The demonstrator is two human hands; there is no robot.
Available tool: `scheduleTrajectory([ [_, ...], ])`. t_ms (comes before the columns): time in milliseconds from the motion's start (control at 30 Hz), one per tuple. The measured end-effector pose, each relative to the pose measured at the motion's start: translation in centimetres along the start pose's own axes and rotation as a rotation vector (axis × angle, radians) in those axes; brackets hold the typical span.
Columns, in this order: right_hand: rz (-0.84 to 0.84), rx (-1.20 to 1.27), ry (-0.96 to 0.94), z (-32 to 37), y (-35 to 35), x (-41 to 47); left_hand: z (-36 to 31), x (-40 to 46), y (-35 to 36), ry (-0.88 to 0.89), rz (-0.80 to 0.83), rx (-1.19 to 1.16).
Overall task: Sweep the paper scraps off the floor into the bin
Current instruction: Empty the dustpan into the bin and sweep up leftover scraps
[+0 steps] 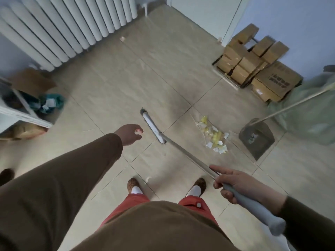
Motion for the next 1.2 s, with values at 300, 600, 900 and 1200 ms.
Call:
scheduleTrajectory([
  [300,0.122,0.038,0.044,2.4,16.1,5.3,16.1,-3.9,-2.3,-0.077,0.022,-0.04],
  [600,0.471,0.171,0.248,7.8,27.5,17.6,24.0,-3.2,-5.8,-0.173,0.007,-0.032],
  [900,0.448,0.726,0.277,11.1,37.6,31.4,29.7,-3.0,-8.7,-0.211,0.098,0.089],
  [1200,-0.068,0.815,0.088,5.6,21.1,22.1,26.3,0.1,-8.9,-0.059,0.196,0.224],
])
Point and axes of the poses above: each hand's wrist, its own x-axis towards the middle knuckle, its own y-axis out of the palm, z = x × y, the point moved 4 cm from there along x, towards the middle knuckle, and after that the axes turned 2 degrees about z, right-handed, at the moved point
